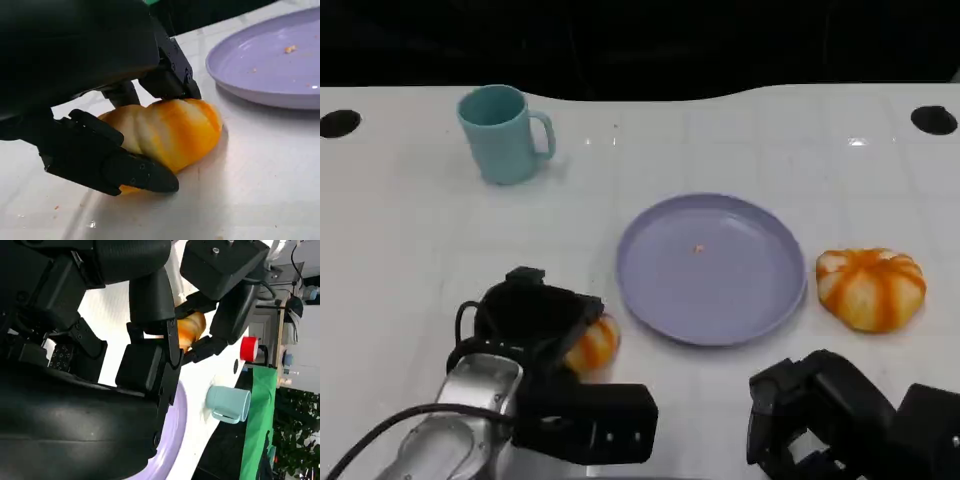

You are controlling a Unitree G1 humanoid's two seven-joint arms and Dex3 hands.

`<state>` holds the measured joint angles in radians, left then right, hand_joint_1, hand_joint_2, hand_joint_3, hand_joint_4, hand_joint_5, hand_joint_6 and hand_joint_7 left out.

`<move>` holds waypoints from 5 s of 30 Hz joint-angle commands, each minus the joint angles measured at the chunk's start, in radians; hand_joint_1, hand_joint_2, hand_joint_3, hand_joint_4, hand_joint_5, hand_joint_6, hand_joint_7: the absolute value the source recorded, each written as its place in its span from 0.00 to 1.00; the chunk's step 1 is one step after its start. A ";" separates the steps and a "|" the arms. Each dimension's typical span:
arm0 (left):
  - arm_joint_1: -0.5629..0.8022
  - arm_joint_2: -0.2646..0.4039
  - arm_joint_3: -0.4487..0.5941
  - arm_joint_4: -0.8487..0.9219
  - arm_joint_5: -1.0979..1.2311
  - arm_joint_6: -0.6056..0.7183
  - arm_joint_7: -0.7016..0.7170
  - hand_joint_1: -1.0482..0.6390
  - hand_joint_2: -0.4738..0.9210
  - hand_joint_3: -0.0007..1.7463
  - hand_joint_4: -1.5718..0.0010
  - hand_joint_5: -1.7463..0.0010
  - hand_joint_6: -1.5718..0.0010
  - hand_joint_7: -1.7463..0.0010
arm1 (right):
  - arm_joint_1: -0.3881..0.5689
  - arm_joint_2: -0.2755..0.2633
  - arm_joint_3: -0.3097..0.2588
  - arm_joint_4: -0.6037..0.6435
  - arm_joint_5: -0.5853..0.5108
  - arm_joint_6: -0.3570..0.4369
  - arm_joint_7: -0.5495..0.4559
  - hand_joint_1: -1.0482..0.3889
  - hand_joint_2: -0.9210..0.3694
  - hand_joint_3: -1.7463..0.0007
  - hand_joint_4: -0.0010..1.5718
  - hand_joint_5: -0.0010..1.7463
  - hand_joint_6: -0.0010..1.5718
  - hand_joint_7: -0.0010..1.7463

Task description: Grasp the bread from the table and place it into the plate.

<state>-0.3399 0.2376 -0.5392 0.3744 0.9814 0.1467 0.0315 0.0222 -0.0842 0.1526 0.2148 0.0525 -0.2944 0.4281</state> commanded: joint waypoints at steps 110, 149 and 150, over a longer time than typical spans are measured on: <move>-0.371 -0.107 -0.115 0.284 -0.143 -0.314 0.077 0.13 1.00 0.15 0.94 0.65 0.86 0.99 | 0.027 -0.002 -0.003 -0.011 0.025 0.010 0.008 0.00 0.63 0.23 0.99 0.73 1.00 0.59; 0.216 -0.068 0.332 0.016 -1.174 -0.821 -0.476 0.26 1.00 0.18 0.54 0.00 0.67 0.00 | 0.031 -0.006 0.012 -0.014 -0.015 -0.012 -0.010 0.00 0.63 0.22 0.98 0.73 1.00 0.60; 0.232 -0.072 0.337 0.007 -1.195 -0.805 -0.492 0.26 1.00 0.18 0.54 0.00 0.66 0.00 | 0.031 -0.005 0.012 -0.017 -0.016 -0.011 -0.011 0.00 0.63 0.22 0.98 0.73 1.00 0.60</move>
<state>-0.1392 0.1675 -0.2258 0.4088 -0.1693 -0.6817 -0.4247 0.0469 -0.0808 0.1630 0.2103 0.0362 -0.3147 0.4239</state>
